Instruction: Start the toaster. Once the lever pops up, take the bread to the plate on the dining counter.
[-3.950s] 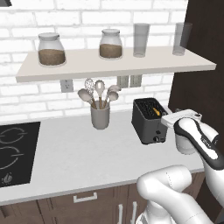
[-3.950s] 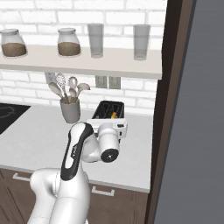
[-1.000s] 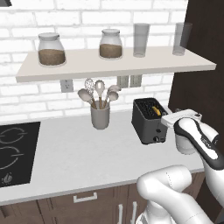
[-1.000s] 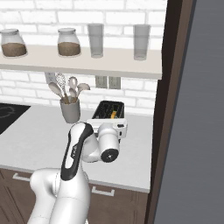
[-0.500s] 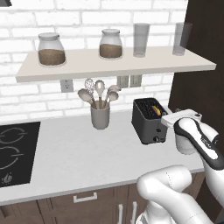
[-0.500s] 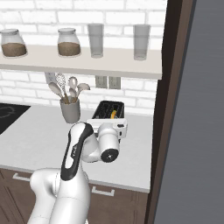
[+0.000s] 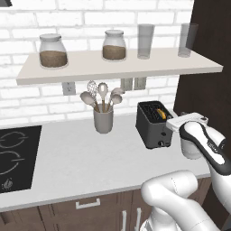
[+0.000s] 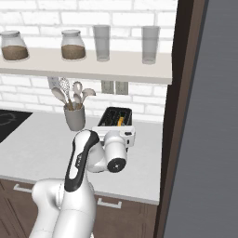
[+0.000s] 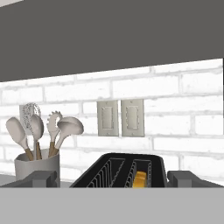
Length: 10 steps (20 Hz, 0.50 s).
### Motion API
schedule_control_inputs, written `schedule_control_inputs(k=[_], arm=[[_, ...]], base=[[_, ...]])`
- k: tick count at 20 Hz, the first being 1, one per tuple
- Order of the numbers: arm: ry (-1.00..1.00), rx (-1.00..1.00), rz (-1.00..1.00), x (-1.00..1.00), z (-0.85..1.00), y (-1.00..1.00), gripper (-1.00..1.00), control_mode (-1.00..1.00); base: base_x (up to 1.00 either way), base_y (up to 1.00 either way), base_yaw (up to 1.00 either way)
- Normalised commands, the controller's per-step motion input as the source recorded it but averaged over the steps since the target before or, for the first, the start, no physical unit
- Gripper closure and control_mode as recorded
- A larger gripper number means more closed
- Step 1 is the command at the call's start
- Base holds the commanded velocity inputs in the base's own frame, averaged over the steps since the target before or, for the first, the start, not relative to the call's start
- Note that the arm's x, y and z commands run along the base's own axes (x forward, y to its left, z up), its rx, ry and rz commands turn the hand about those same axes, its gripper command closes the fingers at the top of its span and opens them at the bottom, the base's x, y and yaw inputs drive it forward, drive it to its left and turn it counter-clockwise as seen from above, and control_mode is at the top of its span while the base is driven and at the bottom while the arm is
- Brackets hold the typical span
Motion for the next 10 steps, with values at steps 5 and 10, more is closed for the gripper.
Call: schedule_control_inputs(k=[5,10], arm=[[0.0,0.0,0.0,0.0,0.0,0.0,-1.0,-1.0],[0.0,0.0,0.0,0.0,0.0,0.0,-1.0,-1.0]], base=[[0.0,0.0,0.0],[0.0,0.0,0.0]])
